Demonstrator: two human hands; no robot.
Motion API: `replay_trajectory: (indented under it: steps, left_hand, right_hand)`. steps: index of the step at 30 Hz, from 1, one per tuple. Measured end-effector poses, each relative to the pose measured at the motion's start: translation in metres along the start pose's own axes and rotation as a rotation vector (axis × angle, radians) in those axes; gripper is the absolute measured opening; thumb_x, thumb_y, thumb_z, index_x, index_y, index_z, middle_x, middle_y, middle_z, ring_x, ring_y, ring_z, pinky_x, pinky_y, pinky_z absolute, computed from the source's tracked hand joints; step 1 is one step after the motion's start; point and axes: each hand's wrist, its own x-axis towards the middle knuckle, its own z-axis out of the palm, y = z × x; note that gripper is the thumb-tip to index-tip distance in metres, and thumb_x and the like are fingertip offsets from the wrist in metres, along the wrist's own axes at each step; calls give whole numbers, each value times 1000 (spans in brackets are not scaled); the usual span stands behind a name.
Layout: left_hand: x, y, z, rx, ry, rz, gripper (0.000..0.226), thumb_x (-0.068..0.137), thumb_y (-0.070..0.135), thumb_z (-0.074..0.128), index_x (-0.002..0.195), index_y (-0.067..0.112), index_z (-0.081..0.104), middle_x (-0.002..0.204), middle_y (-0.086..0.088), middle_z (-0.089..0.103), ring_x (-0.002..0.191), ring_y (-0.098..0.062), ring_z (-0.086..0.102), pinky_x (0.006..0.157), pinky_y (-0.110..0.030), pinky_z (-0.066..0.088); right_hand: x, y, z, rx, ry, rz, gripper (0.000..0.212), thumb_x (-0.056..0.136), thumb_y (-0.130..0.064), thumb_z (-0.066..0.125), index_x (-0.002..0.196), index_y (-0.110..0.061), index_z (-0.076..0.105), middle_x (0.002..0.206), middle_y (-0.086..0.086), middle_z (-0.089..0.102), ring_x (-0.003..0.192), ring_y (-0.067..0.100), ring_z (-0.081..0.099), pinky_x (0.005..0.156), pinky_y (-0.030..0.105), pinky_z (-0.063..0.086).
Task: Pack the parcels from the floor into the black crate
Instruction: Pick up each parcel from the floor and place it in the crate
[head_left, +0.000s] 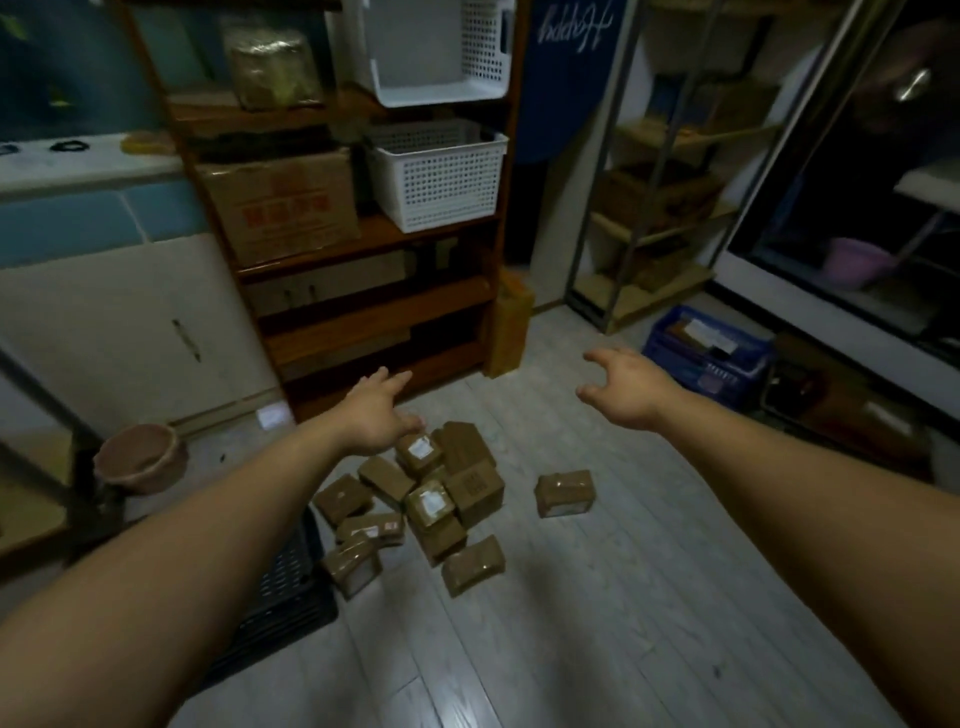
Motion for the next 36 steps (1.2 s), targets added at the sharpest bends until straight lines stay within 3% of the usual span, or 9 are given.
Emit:
replay_trajectory:
  steps: [8, 18, 22, 27, 31, 34, 36]
  left_hand:
    - [83, 36, 33, -18, -71, 9, 77, 87, 47, 56, 149, 31, 11, 159, -4, 1, 145, -29, 2, 117, -45, 11]
    - [243, 88, 70, -83, -230, 57, 79, 89, 40, 56, 150, 24, 9, 159, -8, 1, 145, -30, 6, 117, -44, 15]
    - [282, 101, 95, 5, -225, 31, 74, 89, 39, 57, 148, 16, 18, 154, -12, 19, 140, -33, 20, 113, -49, 22]
    - [322, 101, 148, -186, -239, -122, 70, 88, 29, 62, 144, 9, 26, 149, -15, 30, 136, -29, 29, 114, -37, 24]
    - [350, 107, 205, -285, -159, -286, 80, 79, 39, 67, 142, 5, 31, 145, -17, 36, 134, -32, 34, 110, -39, 28]
    - [371, 115, 262, -294, -152, -438, 84, 83, 35, 67, 147, 10, 19, 152, -13, 26, 138, -30, 29, 111, -36, 28]
    - [382, 118, 306, -298, -146, -546, 87, 82, 40, 66, 149, 17, 15, 155, -10, 19, 133, -30, 36, 103, -23, 39]
  right_hand:
    - [70, 53, 34, -12, -136, 38, 66, 90, -43, 54, 147, -24, 28, 150, 8, 30, 132, 29, 37, 105, 39, 34]
    - [207, 122, 41, -37, -310, 89, 68, 93, -43, 51, 149, -20, 22, 153, 10, 23, 137, 28, 30, 111, 37, 28]
    - [253, 156, 57, -15, -377, 86, 68, 93, -43, 51, 150, -19, 21, 154, 10, 23, 137, 28, 30, 113, 35, 27]
    - [316, 207, 96, 1, -511, -6, 70, 93, -43, 52, 150, -18, 20, 154, 11, 23, 137, 27, 30, 110, 31, 26]
    - [370, 261, 134, -42, -628, -108, 70, 93, -42, 52, 150, -20, 19, 155, 10, 22, 138, 28, 29, 108, 34, 29]
    - [410, 304, 166, -27, -682, -137, 69, 90, -40, 57, 147, -16, 26, 150, 11, 31, 128, 28, 42, 95, 32, 40]
    - [431, 334, 192, -9, -720, -143, 70, 89, -40, 58, 146, -15, 26, 149, 11, 33, 127, 27, 43, 95, 32, 40]
